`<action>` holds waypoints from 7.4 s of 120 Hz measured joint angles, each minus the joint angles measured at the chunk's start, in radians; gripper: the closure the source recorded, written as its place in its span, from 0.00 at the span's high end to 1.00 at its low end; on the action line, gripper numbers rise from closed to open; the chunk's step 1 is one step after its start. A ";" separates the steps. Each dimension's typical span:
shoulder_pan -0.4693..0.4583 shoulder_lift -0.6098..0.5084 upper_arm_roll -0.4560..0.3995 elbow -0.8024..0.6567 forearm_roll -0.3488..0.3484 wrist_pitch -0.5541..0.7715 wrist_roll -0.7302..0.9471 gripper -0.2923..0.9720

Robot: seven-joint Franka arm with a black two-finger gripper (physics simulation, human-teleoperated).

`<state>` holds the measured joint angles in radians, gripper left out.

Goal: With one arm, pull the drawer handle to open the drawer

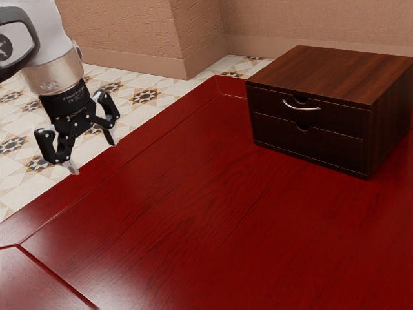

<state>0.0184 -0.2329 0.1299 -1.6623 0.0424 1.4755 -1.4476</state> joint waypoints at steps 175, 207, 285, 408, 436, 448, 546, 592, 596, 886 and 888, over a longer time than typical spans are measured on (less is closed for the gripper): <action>-0.129 0.731 -0.033 0.405 -0.148 0.992 -0.041 0.77; -0.073 0.848 -0.088 0.554 -0.145 1.057 -0.039 0.77; -0.055 0.911 -0.107 0.584 -0.142 1.127 -0.022 0.60; -0.043 0.980 -0.150 0.648 -0.143 1.194 0.000 0.45; -0.043 0.984 -0.149 0.648 -0.142 1.199 0.002 0.41; -0.042 0.986 -0.149 0.648 -0.142 1.202 0.003 0.40; -0.042 0.987 -0.150 0.640 -0.148 1.207 -0.002 0.19; -0.058 0.959 -0.144 0.599 -0.150 1.206 -0.005 0.15; -0.058 0.937 -0.143 0.571 -0.150 1.206 -0.006 0.15; -0.076 0.275 -0.074 -0.246 -0.209 1.198 -0.113 0.50; -0.073 0.274 -0.074 -0.241 -0.208 1.197 -0.113 0.52</action>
<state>-0.0546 0.0406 0.0557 -1.9037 -0.1659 2.6724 -1.5603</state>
